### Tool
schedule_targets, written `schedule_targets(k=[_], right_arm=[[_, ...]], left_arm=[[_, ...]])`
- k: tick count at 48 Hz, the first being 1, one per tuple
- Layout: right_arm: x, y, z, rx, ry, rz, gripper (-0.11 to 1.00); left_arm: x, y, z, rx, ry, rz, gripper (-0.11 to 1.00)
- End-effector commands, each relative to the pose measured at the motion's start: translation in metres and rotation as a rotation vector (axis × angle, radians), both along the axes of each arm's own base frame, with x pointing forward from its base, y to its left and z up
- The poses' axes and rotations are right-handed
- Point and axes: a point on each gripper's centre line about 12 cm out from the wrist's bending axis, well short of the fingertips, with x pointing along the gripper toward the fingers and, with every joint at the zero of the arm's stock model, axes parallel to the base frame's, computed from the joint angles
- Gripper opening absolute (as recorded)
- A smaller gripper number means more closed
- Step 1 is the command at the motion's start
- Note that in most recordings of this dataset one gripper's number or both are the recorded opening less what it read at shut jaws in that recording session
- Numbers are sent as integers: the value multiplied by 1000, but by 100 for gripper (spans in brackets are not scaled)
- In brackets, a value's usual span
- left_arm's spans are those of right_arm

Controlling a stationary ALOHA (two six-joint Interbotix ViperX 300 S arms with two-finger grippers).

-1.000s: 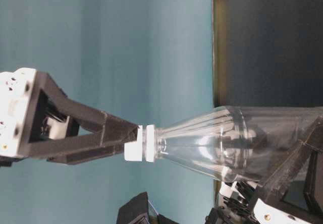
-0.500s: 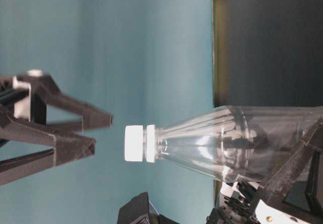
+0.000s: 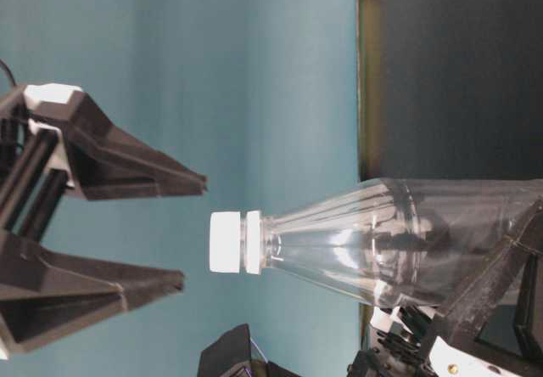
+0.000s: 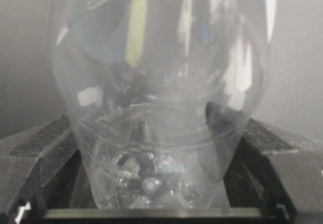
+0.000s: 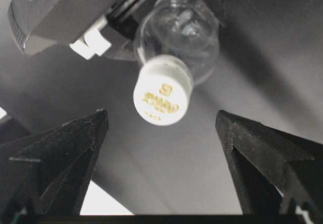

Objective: Open the bottle cap by holding the bottle with the left arm and twisting the cap with the right arm.

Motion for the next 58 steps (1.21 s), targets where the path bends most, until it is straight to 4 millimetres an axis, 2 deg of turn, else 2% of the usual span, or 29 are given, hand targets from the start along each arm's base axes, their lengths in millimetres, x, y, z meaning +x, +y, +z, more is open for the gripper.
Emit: schedule_targets(k=[1,23,27,34,46,58], right_arm=[[3,4,0,3,-11,-4,82],[9,4,-12,1,-12,1,72],[9,4,-14,1,-7,2,62],[6,5,-17,1,6,18,37],[6,2,-19,-13,2,79,37],[7,2,-19,-71,-43,345,37]], left_arm=[[1,-1,0,-2,-3,-1,82],[0,-1,0,-1,0,-2,82],[0,-1,0,-1,0,-2,82],[0,-1,0,-1,0,-2,82],[0,-1,-1,-1,3,-2,82],[0,-1,0,-1,2,-2,82]])
